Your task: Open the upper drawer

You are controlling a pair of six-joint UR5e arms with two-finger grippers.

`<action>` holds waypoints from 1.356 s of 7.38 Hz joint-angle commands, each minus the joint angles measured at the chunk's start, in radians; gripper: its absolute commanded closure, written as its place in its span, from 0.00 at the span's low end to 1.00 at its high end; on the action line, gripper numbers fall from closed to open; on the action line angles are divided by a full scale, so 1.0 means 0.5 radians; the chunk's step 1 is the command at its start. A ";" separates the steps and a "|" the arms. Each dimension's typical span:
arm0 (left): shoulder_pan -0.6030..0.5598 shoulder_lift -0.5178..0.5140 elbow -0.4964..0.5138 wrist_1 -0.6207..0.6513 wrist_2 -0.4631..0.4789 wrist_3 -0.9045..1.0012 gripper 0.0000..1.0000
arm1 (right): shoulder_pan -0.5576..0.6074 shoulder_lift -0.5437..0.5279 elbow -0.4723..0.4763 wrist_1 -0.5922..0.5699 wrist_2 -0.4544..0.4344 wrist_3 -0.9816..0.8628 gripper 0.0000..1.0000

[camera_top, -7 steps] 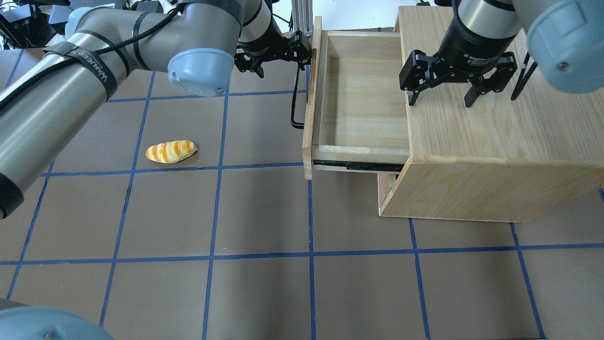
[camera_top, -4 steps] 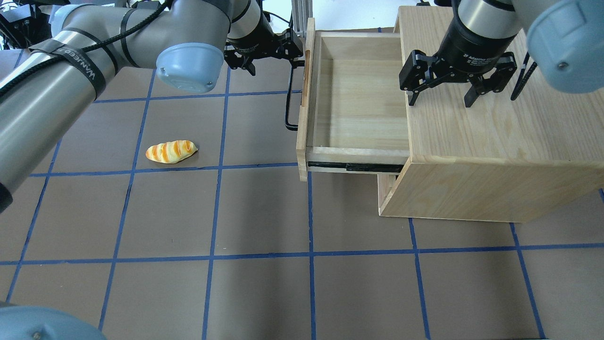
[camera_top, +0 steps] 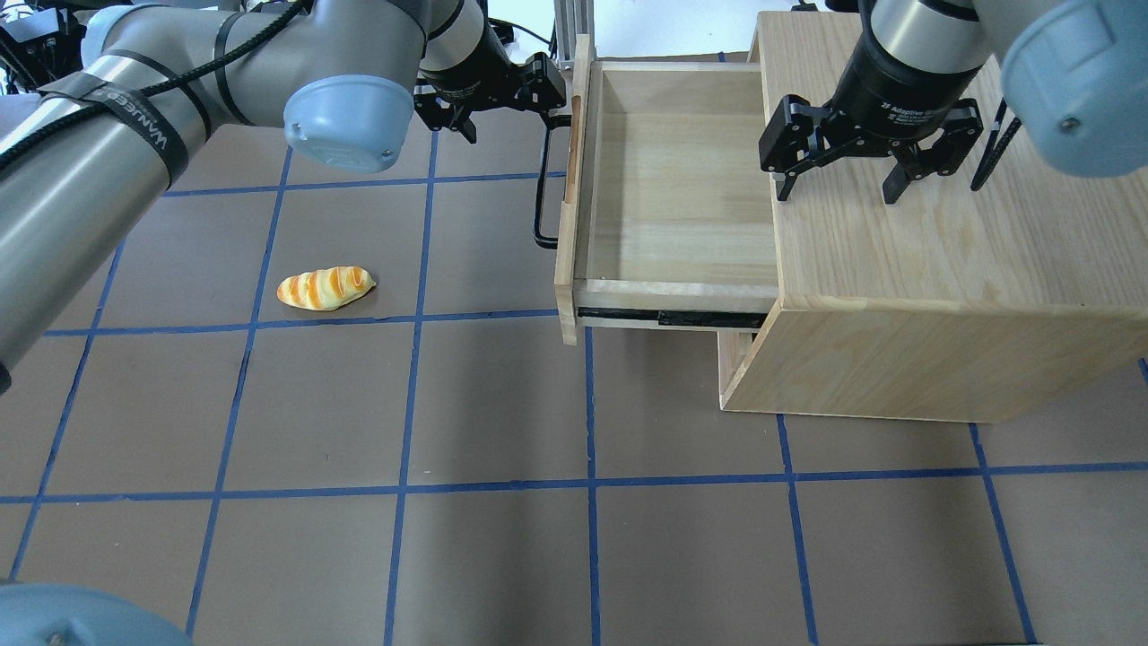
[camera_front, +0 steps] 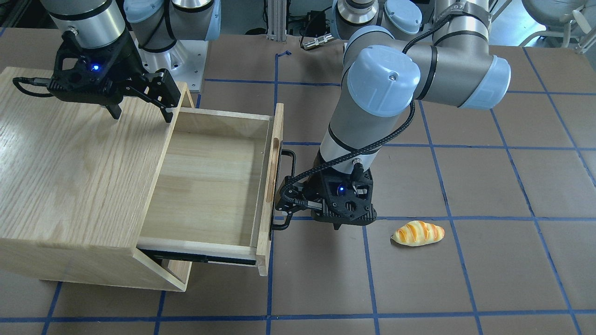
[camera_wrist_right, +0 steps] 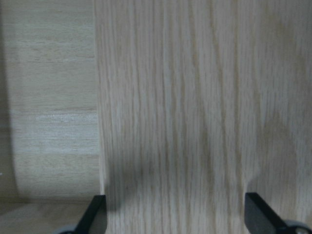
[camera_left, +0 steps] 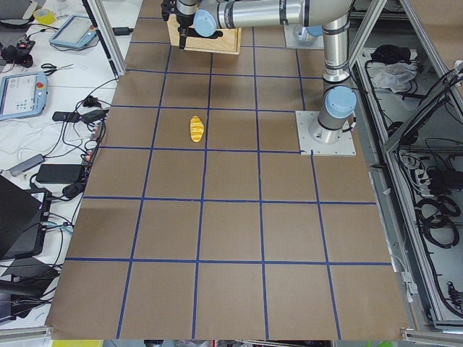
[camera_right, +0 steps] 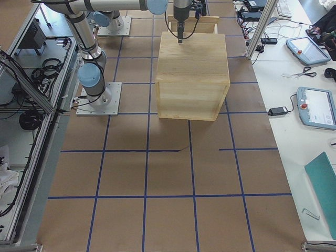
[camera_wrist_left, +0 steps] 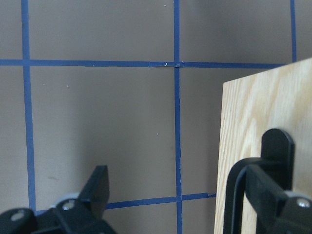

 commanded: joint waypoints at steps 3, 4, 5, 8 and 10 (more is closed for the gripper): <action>0.055 0.003 -0.008 -0.016 0.000 0.031 0.00 | 0.000 0.000 0.000 0.000 0.002 0.000 0.00; 0.055 0.012 0.007 -0.050 0.000 0.034 0.00 | 0.000 0.000 0.000 0.000 -0.001 0.000 0.00; 0.065 0.033 0.016 -0.117 0.003 0.037 0.00 | 0.000 0.000 0.000 0.000 0.002 0.000 0.00; 0.263 0.162 0.087 -0.463 0.098 0.340 0.00 | 0.000 0.000 0.000 0.000 0.002 0.000 0.00; 0.359 0.284 0.065 -0.580 0.224 0.421 0.00 | 0.000 0.000 0.000 0.000 -0.001 0.000 0.00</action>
